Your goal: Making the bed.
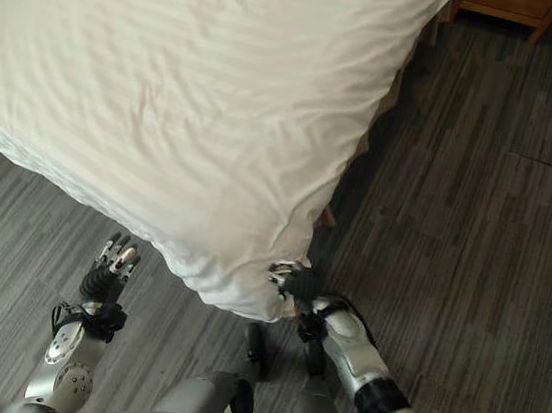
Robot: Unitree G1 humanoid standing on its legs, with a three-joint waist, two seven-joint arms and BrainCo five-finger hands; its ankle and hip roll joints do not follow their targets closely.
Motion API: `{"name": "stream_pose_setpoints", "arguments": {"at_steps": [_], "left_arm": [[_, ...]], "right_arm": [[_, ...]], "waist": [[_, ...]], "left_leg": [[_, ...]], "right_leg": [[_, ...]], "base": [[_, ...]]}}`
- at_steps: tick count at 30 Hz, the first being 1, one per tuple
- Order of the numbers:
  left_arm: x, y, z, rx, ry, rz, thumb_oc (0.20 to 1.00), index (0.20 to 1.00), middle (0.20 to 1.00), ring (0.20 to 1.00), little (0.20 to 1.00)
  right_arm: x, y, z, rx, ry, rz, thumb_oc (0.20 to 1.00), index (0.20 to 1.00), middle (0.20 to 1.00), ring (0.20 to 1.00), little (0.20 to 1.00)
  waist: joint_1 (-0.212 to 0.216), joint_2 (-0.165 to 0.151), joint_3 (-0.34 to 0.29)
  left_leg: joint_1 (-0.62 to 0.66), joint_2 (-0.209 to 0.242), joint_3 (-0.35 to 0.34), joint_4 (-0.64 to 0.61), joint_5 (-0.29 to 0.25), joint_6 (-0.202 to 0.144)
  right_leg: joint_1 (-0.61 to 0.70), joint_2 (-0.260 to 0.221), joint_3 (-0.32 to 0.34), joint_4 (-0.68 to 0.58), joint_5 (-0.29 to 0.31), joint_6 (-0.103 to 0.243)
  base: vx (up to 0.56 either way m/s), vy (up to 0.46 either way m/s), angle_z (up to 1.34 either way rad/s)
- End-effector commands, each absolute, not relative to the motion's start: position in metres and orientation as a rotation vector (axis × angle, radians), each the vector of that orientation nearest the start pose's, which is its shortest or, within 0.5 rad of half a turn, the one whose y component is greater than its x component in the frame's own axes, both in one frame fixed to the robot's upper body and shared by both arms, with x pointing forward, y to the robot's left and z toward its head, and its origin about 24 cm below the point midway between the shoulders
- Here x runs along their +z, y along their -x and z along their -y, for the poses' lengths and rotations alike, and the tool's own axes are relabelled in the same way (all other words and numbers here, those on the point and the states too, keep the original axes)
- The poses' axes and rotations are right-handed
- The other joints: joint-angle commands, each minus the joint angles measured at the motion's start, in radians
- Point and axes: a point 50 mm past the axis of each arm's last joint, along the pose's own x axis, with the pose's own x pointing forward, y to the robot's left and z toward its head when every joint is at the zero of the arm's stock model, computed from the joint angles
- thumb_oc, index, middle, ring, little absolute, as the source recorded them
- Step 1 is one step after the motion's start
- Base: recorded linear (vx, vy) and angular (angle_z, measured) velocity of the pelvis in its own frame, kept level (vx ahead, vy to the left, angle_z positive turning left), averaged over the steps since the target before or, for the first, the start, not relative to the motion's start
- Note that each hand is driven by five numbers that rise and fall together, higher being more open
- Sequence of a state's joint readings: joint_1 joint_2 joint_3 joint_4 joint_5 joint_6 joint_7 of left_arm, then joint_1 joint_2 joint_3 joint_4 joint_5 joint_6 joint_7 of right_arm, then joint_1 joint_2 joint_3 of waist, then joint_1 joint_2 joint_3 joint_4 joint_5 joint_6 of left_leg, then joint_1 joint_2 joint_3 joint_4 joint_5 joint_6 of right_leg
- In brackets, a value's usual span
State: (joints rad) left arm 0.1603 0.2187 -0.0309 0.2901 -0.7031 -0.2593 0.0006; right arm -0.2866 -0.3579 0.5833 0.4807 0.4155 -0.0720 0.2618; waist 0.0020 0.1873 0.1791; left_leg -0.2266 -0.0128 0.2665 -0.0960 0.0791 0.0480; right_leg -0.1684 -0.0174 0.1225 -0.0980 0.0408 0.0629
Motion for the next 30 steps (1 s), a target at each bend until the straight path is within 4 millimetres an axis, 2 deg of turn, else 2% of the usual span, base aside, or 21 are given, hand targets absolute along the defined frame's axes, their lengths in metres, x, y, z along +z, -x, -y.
{"name": "stream_pose_setpoints", "arguments": {"at_steps": [1, 4, 5, 8, 10, 13, 16, 17, 18, 21, 22, 23, 24, 26, 27, 28, 29, 30], "left_arm": [[-0.018, -0.214, -0.229, 0.271, 0.41, -0.071, 1.0, 1.0, 1.0, 1.0, 1.0], [-0.014, -0.216, -0.231, 0.268, 0.403, -0.05, 1.0, 1.0, 1.0, 1.0, 1.0], [-0.014, -0.216, -0.231, 0.268, 0.403, -0.05, 1.0, 1.0, 1.0, 1.0, 1.0], [-0.013, -0.216, -0.231, 0.265, 0.417, -0.042, 1.0, 1.0, 1.0, 1.0, 1.0], [-0.015, -0.216, -0.23, 0.257, 0.419, -0.056, 1.0, 1.0, 1.0, 1.0, 1.0], [-0.014, -0.217, -0.228, 0.242, 0.421, -0.06, 1.0, 1.0, 1.0, 1.0, 1.0], [-0.012, -0.221, -0.222, 0.211, 0.42, -0.055, 1.0, 1.0, 1.0, 1.0, 1.0], [-0.012, -0.221, -0.222, 0.211, 0.42, -0.054, 1.0, 1.0, 1.0, 1.0, 1.0], [-0.009, -0.225, -0.217, 0.18, 0.418, -0.049, 1.0, 1.0, 1.0, 1.0, 1.0], [-0.006, -0.232, -0.212, 0.141, 0.4, -0.049, 1.0, 1.0, 1.0, 1.0, 1.0], [-0.005, -0.233, -0.212, 0.137, 0.403, -0.049, 1.0, 1.0, 1.0, 1.0, 1.0], [-0.005, -0.233, -0.212, 0.137, 0.403, -0.049, 1.0, 1.0, 1.0, 1.0, 1.0], [-0.007, -0.232, -0.209, 0.124, 0.414, -0.06, 1.0, 1.0, 1.0, 1.0, 1.0], [-0.009, -0.23, -0.209, 0.129, 0.423, -0.071, 1.0, 1.0, 1.0, 1.0, 1.0], [-0.009, -0.23, -0.209, 0.129, 0.423, -0.071, 1.0, 1.0, 1.0, 1.0, 1.0], [-0.009, -0.23, -0.211, 0.142, 0.429, -0.072, 1.0, 1.0, 1.0, 1.0, 1.0], [-0.01, -0.229, -0.214, 0.159, 0.436, -0.07, 1.0, 1.0, 1.0, 1.0, 1.0], [-0.01, -0.228, -0.214, 0.166, 0.44, -0.071, 1.0, 1.0, 1.0, 1.0, 1.0]], "right_arm": [[-0.014, -0.264, 0.092, 0.776, 0.135, -0.282, 0.2, 0.2, 0.2, 0.2, 0.2], [-0.008, -0.267, 0.07, 0.9, 0.227, -0.263, 0.2, 0.2, 0.2, 0.2, 0.2], [-0.008, -0.267, 0.069, 0.901, 0.227, -0.262, 0.2, 0.2, 0.2, 0.2, 0.2], [-0.003, -0.266, 0.053, 0.99, 0.229, -0.26, 0.2, 0.2, 0.2, 0.2, 0.2], [-0.007, -0.266, 0.045, 1.023, 0.243, -0.288, 0.2, 0.2, 0.2, 0.2, 0.2], [-0.012, -0.272, 0.045, 1.008, 0.316, -0.313, 0.2, 0.2, 0.2, 0.2, 0.2], [-0.015, -0.289, 0.056, 0.91, 0.391, -0.343, 0.2, 0.2, 0.2, 0.2, 0.2], [-0.015, -0.289, 0.056, 0.909, 0.391, -0.343, 0.2, 0.2, 0.2, 0.2, 0.2], [-0.011, -0.307, 0.073, 0.771, 0.399, -0.35, 0.2, 0.2, 0.2, 0.2, 0.2], [0.003, -0.337, 0.12, 0.507, 0.365, -0.348, 0.2, 0.2, 0.2, 0.2, 0.2], [0.008, -0.347, 0.156, 0.351, 0.355, -0.382, 0.2, 0.2, 0.2, 0.2, 0.2], [0.008, -0.347, 0.156, 0.351, 0.355, -0.382, 0.2, 0.2, 0.2, 0.2, 0.2], [0.016, -0.354, 0.2, 0.184, 0.373, -0.417, 0.2, 0.2, 0.2, 0.2, 0.2], [0.024, -0.353, 0.236, 0.061, 0.39, -0.44, 0.2, 0.2, 0.2, 0.2, 0.2], [0.024, -0.353, 0.236, 0.061, 0.39, -0.44, 0.2, 0.2, 0.2, 0.2, 0.2], [0.024, -0.347, 0.262, -0.038, 0.363, -0.46, 0.2, 0.2, 0.2, 0.2, 0.2], [0.013, -0.328, 0.29, -0.127, 0.334, -0.515, 0.2, 0.2, 0.2, 0.2, 0.2], [0.003, -0.312, 0.307, -0.202, 0.279, -0.557, 0.2, 0.2, 0.2, 0.2, 0.2]], "waist": [[0.025, 0.01, -0.008], [0.043, 0.015, -0.008], [0.043, 0.015, -0.008], [0.058, 0.022, -0.006], [0.071, 0.027, -0.007], [0.083, 0.04, -0.001], [0.104, 0.065, 0.007], [0.104, 0.065, 0.006], [0.12, 0.082, 0.006], [0.13, 0.104, 0.012], [0.143, 0.122, 0.008], [0.143, 0.122, 0.007], [0.155, 0.14, 0.005], [0.161, 0.153, 0.008], [0.161, 0.153, 0.008], [0.16, 0.159, 0.01], [0.152, 0.162, 0.013], [0.146, 0.164, 0.012]], "left_leg": [[0.066, -0.02, 0.025, 0.009, -0.09, -0.046], [0.062, -0.02, 0.02, 0.009, -0.087, -0.047], [0.062, -0.02, 0.02, 0.009, -0.087, -0.047], [0.057, -0.022, 0.013, 0.009, -0.083, -0.048], [0.054, -0.024, 0.002, 0.009, -0.08, -0.048], [0.046, -0.028, -0.011, 0.009, -0.075, -0.049], [0.023, -0.035, -0.028, 0.009, -0.064, -0.05], [0.023, -0.035, -0.029, 0.009, -0.064, -0.05], [-0.008, -0.04, -0.053, 0.009, -0.048, -0.055], [-0.046, -0.05, -0.109, 0.009, -0.029, -0.062], [-0.073, -0.058, -0.128, 0.009, -0.022, -0.063], [-0.074, -0.058, -0.129, 0.009, -0.022, -0.063], [-0.089, -0.061, -0.139, 0.009, -0.018, -0.064], [-0.094, -0.061, -0.141, 0.009, -0.015, -0.065], [-0.094, -0.061, -0.141, 0.009, -0.015, -0.065], [-0.095, -0.062, -0.142, 0.009, -0.014, -0.066], [-0.092, -0.062, -0.142, 0.009, -0.016, -0.066], [-0.087, -0.063, -0.142, 0.009, -0.019, -0.065]], "right_leg": [[-0.059, -0.004, -0.089, 0.011, 0.027, 0.038], [-0.061, -0.007, -0.1, 0.011, 0.027, 0.039], [-0.061, -0.007, -0.1, 0.011, 0.027, 0.039], [-0.064, -0.011, -0.11, 0.011, 0.028, 0.04], [-0.063, -0.015, -0.119, 0.011, 0.027, 0.038], [-0.067, -0.02, -0.128, 0.011, 0.027, 0.038], [-0.083, -0.026, -0.137, 0.011, 0.029, 0.038], [-0.084, -0.026, -0.138, 0.011, 0.029, 0.038], [-0.106, -0.029, -0.146, 0.011, 0.035, 0.031], [-0.128, -0.029, -0.151, 0.011, 0.038, 0.018], [-0.145, -0.034, -0.165, 0.011, 0.04, 0.014], [-0.145, -0.034, -0.166, 0.011, 0.04, 0.014], [-0.155, -0.035, -0.176, 0.011, 0.039, 0.012], [-0.159, -0.036, -0.183, 0.011, 0.036, 0.011], [-0.159, -0.036, -0.183, 0.011, 0.036, 0.011], [-0.16, -0.036, -0.185, 0.011, 0.035, 0.01], [-0.157, -0.036, -0.187, 0.011, 0.029, 0.011], [-0.153, -0.035, -0.188, 0.011, 0.025, 0.011]], "base": [[0.0, 0.0, 0.0], [0.0, 0.0, 0.0], [0.0, 0.0, 0.0], [0.0, 0.0, 0.0], [0.0, 0.0, 0.0], [0.0, 0.01, 0.06], [-0.02, 0.002, 0.17], [-0.04, -0.061, 0.15], [-0.04, -0.096, 0.23], [-0.02, -0.102, 0.66], [0.0, -0.044, 0.64], [0.03, -0.029, 0.61], [0.04, -0.008, 0.36], [0.04, -0.001, 0.14], [0.03, 0.005, 0.01], [0.05, 0.008, 0.01], [0.07, 0.015, 0.0], [0.05, 0.012, -0.01]]}}
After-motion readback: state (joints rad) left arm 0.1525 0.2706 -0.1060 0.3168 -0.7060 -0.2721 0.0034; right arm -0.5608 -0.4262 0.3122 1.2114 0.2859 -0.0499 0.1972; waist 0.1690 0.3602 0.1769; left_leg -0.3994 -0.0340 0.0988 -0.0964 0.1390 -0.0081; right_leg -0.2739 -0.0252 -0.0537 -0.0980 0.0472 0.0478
